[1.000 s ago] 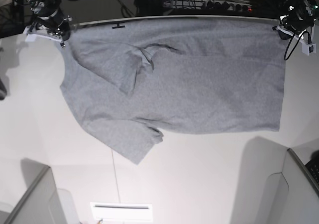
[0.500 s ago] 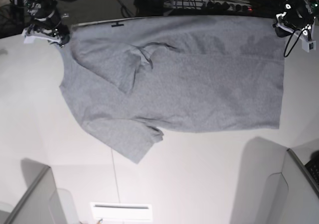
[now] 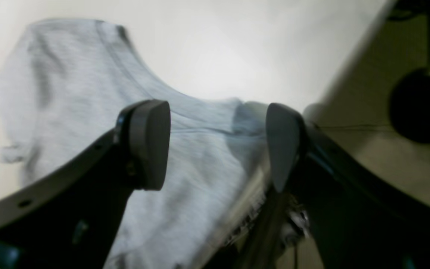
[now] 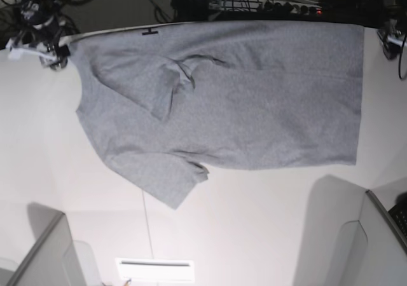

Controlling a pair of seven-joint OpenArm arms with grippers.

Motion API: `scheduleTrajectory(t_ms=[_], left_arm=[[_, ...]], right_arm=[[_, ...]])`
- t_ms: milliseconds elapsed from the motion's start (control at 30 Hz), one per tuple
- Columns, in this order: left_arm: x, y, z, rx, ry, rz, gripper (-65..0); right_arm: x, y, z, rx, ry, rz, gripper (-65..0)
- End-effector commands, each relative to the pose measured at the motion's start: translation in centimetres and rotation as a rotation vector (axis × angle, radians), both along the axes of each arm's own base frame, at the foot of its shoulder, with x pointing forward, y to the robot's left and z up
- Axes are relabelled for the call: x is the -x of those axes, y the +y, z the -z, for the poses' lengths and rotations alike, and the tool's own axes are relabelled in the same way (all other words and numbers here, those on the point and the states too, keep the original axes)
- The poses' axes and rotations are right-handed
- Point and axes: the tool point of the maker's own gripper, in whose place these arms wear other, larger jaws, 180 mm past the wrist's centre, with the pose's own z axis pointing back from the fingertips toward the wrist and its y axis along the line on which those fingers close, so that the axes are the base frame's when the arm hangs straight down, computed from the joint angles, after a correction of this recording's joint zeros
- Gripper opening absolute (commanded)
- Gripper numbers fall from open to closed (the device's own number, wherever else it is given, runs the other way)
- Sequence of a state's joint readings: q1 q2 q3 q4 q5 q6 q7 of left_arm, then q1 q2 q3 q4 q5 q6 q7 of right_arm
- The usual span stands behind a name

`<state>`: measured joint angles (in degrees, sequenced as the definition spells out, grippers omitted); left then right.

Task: Fold the T-shirt properly
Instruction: 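Move both grippers down to the hem corners of the shirt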

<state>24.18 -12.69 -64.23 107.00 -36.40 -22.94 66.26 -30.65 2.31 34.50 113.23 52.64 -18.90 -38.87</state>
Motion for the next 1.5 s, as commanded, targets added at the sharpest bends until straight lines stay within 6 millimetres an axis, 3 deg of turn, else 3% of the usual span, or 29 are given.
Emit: scheduleTrajectory(t_ms=[0, 100, 300, 400, 567, 733, 933, 1100, 1267, 1467], left_arm=[[-1.2, 0.1, -1.3, -0.028, -0.042, 0.025, -14.2], [-4.4, -1.1, -1.9, -0.019, -0.105, 0.068, -20.4], [-10.1, -3.7, -2.9, 0.018, -0.206, 0.159, -54.3], [-12.4, -5.5, -3.3, 0.033, -0.235, 0.220, -65.0], [-14.9, -7.7, -3.8, 0.044, -0.262, 0.293, -65.0], [-15.7, -6.8, -3.6, -0.057, -0.195, 0.282, -65.0], [-15.5, -6.2, -2.6, -0.149, -0.094, 0.283, -65.0], [-15.2, -6.1, -2.3, -0.148, -0.081, 0.281, -65.0], [-15.1, -6.0, -2.2, -0.151, -0.077, 0.279, -65.0], [-15.0, -5.9, -1.9, -0.144, -0.069, 0.273, -65.0]], right_arm=[[-1.6, 0.1, -1.5, 0.024, -0.067, -0.034, -28.8], [-4.7, 2.0, -2.7, 0.013, -0.144, -0.108, -28.8], [-12.1, 5.2, -5.3, 0.029, -0.255, -0.294, -28.8], [-15.6, 6.4, -5.8, 0.033, -0.277, -0.369, -28.8], [-20.9, 6.7, -5.6, 0.045, -0.262, -0.438, -28.7], [-25.5, 6.8, -5.3, 0.096, -0.238, -0.557, -28.7], [-30.4, 5.5, -2.7, 0.191, -0.126, -0.699, -28.7], [-32.0, 5.0, -1.0, 0.420, -0.020, -0.863, -28.5], [-31.4, 4.3, 1.3, 0.429, 0.067, -0.988, -28.5], [-30.9, 4.4, 2.1, 0.437, 0.074, -1.032, -28.5]])
